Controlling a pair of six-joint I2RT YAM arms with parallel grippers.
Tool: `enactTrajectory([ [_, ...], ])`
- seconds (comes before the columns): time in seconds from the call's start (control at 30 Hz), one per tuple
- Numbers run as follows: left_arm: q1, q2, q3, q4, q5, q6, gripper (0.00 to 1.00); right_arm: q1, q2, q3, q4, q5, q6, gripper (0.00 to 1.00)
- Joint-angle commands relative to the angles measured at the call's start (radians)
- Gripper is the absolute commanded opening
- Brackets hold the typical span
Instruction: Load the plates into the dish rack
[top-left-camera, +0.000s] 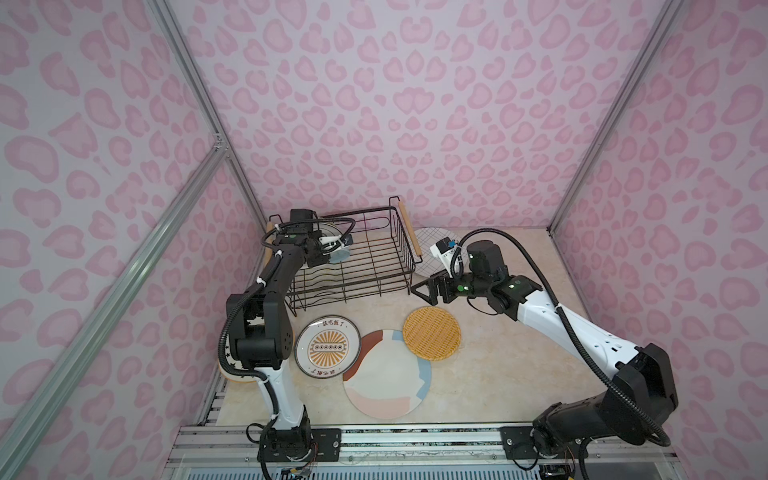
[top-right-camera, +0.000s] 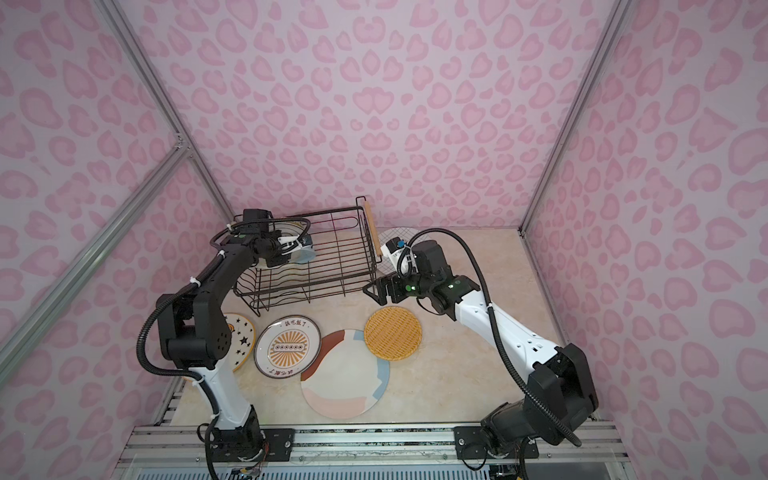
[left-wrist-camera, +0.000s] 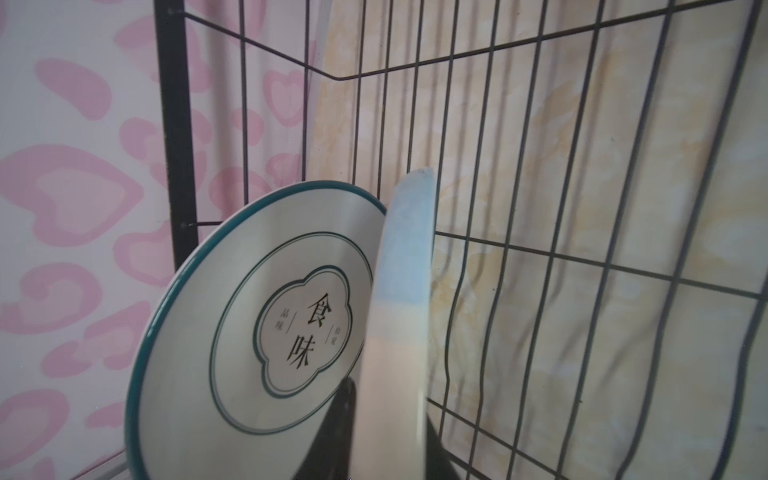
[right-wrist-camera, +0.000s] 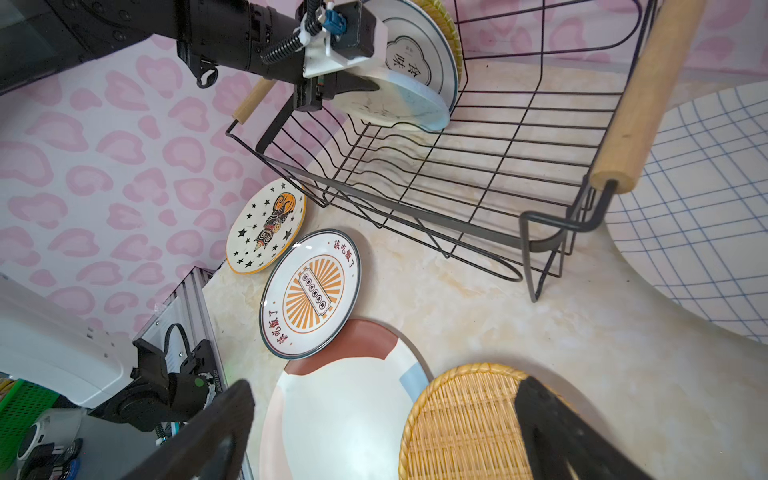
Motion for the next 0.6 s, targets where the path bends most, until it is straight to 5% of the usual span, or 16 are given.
enactTrajectory([
  [0.0, -0.001, -0.010, -0.010, 0.087, -0.016, -0.016, 0.28, 0.000, 0.001, 0.004, 0.015, -0.011, 0.004, 0.98],
  [0.43, -0.006, -0.041, -0.055, 0.219, -0.100, -0.072, 0.55, 0.002, -0.007, 0.011, 0.018, -0.024, 0.015, 0.98],
  [0.53, -0.006, -0.043, -0.058, 0.246, -0.112, -0.094, 0.74, 0.002, -0.010, 0.009, 0.022, -0.024, 0.021, 0.98],
  [0.57, -0.006, -0.044, -0.059, 0.254, -0.114, -0.105, 0.97, 0.002, -0.010, 0.009, 0.025, -0.024, 0.023, 0.98],
])
